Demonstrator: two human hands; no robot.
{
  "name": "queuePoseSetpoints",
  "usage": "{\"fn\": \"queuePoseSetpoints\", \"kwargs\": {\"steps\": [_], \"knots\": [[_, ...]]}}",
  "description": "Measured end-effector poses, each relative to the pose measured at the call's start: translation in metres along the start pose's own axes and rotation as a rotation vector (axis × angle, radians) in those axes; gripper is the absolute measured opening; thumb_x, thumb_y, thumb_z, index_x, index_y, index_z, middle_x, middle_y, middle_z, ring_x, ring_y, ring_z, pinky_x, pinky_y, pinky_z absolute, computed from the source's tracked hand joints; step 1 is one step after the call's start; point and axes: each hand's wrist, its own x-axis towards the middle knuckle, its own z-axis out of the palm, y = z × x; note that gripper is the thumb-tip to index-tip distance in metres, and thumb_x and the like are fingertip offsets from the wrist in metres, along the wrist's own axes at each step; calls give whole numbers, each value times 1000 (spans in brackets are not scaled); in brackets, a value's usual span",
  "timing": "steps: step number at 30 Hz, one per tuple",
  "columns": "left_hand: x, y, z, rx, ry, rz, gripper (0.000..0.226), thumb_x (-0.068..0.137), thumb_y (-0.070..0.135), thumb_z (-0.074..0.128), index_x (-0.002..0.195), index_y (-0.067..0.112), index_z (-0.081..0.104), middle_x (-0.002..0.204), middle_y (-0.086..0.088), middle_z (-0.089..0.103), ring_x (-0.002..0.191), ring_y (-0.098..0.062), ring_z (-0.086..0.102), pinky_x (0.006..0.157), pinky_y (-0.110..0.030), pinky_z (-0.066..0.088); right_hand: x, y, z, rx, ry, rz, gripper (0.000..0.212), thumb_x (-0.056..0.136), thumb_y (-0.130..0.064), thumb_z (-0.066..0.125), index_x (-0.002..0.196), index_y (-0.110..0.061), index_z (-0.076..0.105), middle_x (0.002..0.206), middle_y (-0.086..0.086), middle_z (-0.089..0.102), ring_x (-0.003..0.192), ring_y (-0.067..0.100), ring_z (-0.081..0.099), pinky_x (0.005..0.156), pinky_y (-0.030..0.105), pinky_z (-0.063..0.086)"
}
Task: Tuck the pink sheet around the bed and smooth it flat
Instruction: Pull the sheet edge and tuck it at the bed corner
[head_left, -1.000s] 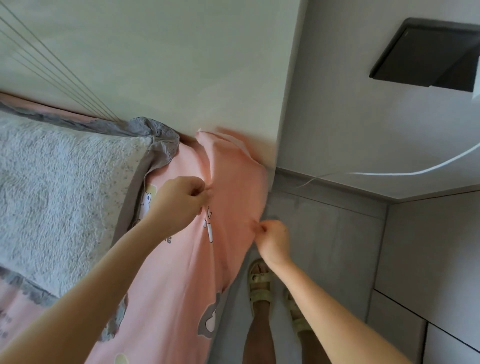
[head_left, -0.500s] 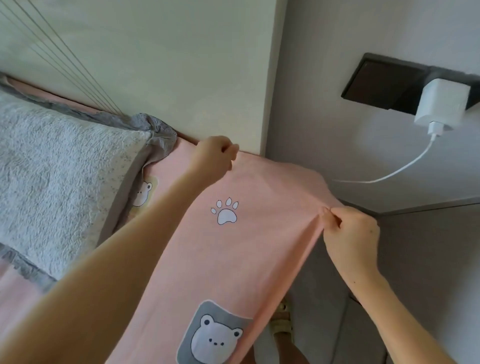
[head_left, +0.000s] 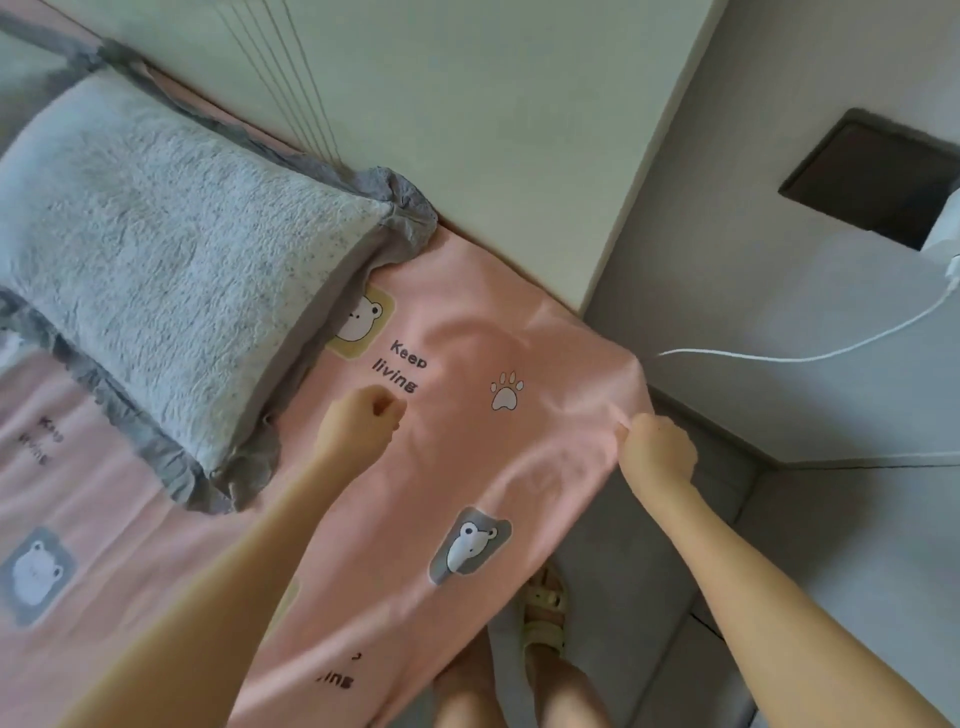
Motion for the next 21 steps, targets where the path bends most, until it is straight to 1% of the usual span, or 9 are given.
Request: {"fn": "queuePoseSetpoints", "kwargs": {"steps": [3, 4, 6, 8, 11, 13, 18, 20, 21], "knots": [[-25, -56, 4, -67, 49, -153, 21, 91, 22, 53, 81, 7, 63, 82, -12, 69, 78, -32, 64, 77, -42, 54, -14, -31, 6, -39, -30, -173, 30, 99, -26, 43, 93, -3, 61, 83, 10, 58, 90, 33, 62, 59, 28, 33], [-36, -74, 4, -101, 70, -213, 20, 90, 22, 53, 81, 7, 63, 83, -14, 69, 79, -33, 64, 77, -42, 54, -22, -45, 9, -42, -43, -248, 29, 99, -27, 45, 93, -3, 61, 83, 9, 58, 89, 32, 61, 58, 29, 36], [-61, -112, 5, -152, 132, -340, 19, 89, 21, 53, 78, 8, 61, 82, -15, 68, 78, -34, 64, 77, -41, 54, -42, -72, 18, -58, -91, -406, 30, 98, -30, 47, 101, -5, 62, 96, 8, 64, 94, 29, 59, 67, 32, 45], [-91, -152, 5, -199, 229, -472, 22, 88, 19, 51, 74, 5, 62, 79, -16, 68, 77, -35, 65, 73, -38, 52, -66, -101, 30, -75, -145, -581, 32, 97, -33, 48, 109, -8, 62, 106, 8, 64, 101, 27, 57, 77, 35, 47], [-143, -211, 8, -374, 331, -695, 19, 89, 18, 49, 87, 4, 62, 89, -16, 68, 85, -36, 64, 79, -44, 54, -108, -142, 51, -154, -225, -826, 36, 96, -39, 48, 117, -12, 59, 112, 5, 62, 106, 24, 54, 85, 34, 45], [-183, -250, 12, -380, 382, -855, 23, 89, 20, 48, 95, 4, 64, 93, -17, 69, 89, -35, 65, 83, -41, 52, -139, -167, 68, -250, -255, -982, 39, 95, -43, 46, 119, -15, 57, 115, 3, 61, 108, 24, 53, 90, 34, 43], [-284, -337, 30, -584, 552, -1188, 29, 94, 21, 46, 99, -2, 63, 98, -22, 68, 93, -38, 62, 82, -38, 47, -224, -230, 114, -445, -316, -1293, 41, 93, -49, 46, 114, -16, 55, 114, 1, 59, 108, 23, 50, 89, 33, 39], [-322, -368, 38, -675, 608, -1317, 31, 94, 23, 46, 95, -2, 65, 96, -22, 68, 93, -38, 62, 77, -37, 46, -263, -251, 135, -517, -331, -1398, 43, 91, -51, 47, 113, -14, 54, 113, 3, 59, 106, 24, 51, 86, 33, 39], [-341, -382, 42, -736, 641, -1371, 33, 94, 24, 46, 89, -2, 65, 91, -22, 68, 90, -38, 63, 75, -37, 46, -284, -261, 147, -564, -334, -1442, 45, 91, -52, 47, 114, -14, 53, 113, 4, 58, 106, 25, 50, 84, 33, 38]]}}
